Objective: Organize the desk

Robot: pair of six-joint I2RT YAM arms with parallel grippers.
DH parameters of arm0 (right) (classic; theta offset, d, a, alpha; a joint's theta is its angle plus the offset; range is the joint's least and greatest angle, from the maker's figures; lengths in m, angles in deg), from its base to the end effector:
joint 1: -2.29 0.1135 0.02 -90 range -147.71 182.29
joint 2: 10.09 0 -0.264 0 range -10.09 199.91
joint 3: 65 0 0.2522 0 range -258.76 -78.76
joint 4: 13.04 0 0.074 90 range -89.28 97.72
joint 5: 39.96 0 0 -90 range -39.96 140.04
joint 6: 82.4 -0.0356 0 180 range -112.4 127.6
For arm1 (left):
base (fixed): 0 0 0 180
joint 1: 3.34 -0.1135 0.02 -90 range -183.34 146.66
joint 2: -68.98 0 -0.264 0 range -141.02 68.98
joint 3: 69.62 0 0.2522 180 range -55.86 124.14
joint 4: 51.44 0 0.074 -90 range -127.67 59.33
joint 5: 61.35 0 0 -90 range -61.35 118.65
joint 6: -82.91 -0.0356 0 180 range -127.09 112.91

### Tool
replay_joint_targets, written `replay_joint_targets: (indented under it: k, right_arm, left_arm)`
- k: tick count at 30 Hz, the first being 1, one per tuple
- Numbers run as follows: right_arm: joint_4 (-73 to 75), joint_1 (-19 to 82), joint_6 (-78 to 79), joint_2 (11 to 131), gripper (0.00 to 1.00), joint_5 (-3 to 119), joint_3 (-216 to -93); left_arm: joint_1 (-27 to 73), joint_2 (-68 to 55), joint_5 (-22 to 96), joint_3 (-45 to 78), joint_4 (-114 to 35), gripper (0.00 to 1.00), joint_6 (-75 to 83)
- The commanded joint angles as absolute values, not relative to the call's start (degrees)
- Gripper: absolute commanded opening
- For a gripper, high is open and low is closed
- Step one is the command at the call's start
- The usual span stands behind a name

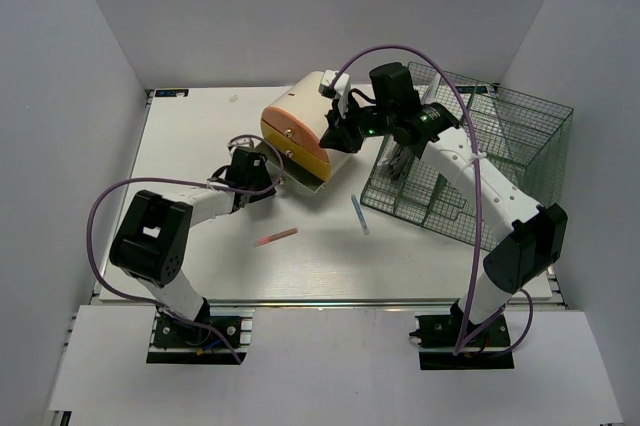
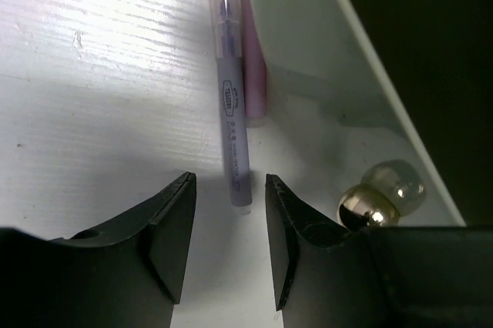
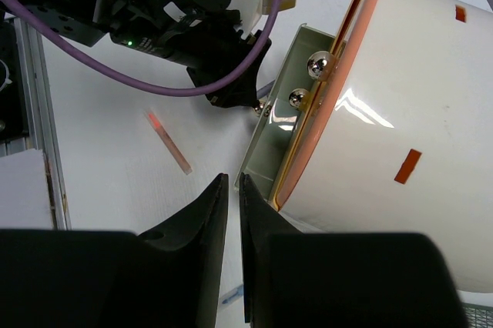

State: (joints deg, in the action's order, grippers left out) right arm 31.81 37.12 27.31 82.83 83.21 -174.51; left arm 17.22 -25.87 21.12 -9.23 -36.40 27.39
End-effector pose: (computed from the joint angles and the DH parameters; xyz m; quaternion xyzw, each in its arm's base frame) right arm 0.2898 0.2254 0.4000 -0.5071 0.6641 0.3076 0.4552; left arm 0.3024 -0.1084 0.1507 -0.1360 0.9265 -0.1049 0.3348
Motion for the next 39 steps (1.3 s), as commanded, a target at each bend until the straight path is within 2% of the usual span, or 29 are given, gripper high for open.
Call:
replay_joint_targets:
  k: [1,21,39]
  right_arm:
    - [29.7,36.7,27.3,80.6,0.17,83.2,-174.1]
    - [29.6,36.1,27.1,80.4,0.17,83.3,-174.3]
    - [29.6,36.0,26.8,80.4,0.17,84.0,-174.1]
  left_arm:
    - [18.0,-26.4,17.1,-5.9,-33.1,0.51,26.7]
    - [20.3,-30.8,11.9,-3.8,-25.9,0.46,26.8]
    - [19.8,-26.6,8.0,-10.1,-23.4,0.42,26.7]
